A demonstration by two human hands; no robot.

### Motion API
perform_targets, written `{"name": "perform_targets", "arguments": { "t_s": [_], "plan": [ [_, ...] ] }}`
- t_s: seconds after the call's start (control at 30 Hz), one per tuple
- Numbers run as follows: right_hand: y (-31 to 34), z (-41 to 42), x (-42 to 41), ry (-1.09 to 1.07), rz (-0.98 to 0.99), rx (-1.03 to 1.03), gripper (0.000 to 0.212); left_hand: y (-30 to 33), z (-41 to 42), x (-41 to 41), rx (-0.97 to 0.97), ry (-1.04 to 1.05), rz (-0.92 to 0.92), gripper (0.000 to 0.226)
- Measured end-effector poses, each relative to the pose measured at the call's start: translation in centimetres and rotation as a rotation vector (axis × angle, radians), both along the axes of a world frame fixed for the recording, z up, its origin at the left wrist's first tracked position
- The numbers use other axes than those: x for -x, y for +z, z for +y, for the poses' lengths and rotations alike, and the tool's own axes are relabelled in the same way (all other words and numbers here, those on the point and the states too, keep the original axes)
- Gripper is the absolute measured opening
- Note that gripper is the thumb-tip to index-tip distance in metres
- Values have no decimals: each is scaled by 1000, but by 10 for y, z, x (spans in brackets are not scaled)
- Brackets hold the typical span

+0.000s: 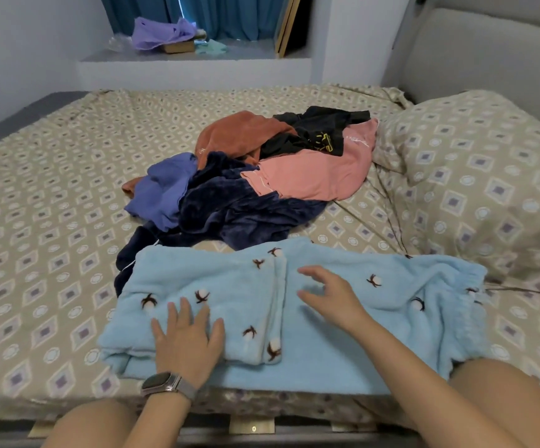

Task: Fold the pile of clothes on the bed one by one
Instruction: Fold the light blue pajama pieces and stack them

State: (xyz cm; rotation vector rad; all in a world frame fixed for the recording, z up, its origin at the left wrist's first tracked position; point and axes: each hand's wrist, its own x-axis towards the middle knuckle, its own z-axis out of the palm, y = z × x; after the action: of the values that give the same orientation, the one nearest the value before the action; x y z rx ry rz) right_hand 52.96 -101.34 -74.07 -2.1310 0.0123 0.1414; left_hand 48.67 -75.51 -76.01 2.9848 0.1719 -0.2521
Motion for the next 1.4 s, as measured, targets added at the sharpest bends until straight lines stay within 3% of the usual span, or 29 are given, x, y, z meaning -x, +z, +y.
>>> {"name": "perform_targets", "arguments": {
  "t_s": [0.1,0.17,0.27,0.37,0.43,0.5,0.6,0.67,0.73,0.83,0.9,1.07,1.13,1.27,1.4],
  "plan": [
    [-3,-78,23,-415,-185,359,47,-4,-38,10,162,-176,-94,91],
    [-8,-114,44,-611,-124,486,56,-12,-64,11,149,-333,-65,85],
    [-14,-148,67,-680,113,657,85,-27,-89,11,-70,-423,-6,73],
    [-17,-178,74,-742,331,421,119,-33,-93,12,-128,-387,8,72],
    [-23,-194,75,-777,388,159,124,-38,-89,11,-73,-391,-60,76],
    [-27,-198,76,-812,400,-42,111,-40,-86,11,-10,-377,-97,79],
    [-27,-190,78,-797,347,-169,63,-33,-90,12,69,-341,-52,80],
    [-14,-182,79,-859,236,-329,37,-27,-91,7,296,-283,-71,77],
    [6,-172,78,-916,113,-442,30,-16,-89,3,595,-195,-95,63],
    [53,-133,70,-759,-45,-464,17,-1,-81,-1,859,-13,-63,23],
    [86,-94,64,-554,-87,-513,9,6,-73,0,1071,96,-4,19],
    [124,31,27,-128,-25,-470,8,24,-43,-5,1700,348,81,32],
    [119,86,8,-38,-17,-429,9,31,-20,-6,1840,446,50,43],
    [98,188,-11,131,26,-300,36,34,43,-1,2012,612,-135,64],
    [51,244,-4,441,121,20,46,27,106,6,2128,624,-242,69]
  ]
}}
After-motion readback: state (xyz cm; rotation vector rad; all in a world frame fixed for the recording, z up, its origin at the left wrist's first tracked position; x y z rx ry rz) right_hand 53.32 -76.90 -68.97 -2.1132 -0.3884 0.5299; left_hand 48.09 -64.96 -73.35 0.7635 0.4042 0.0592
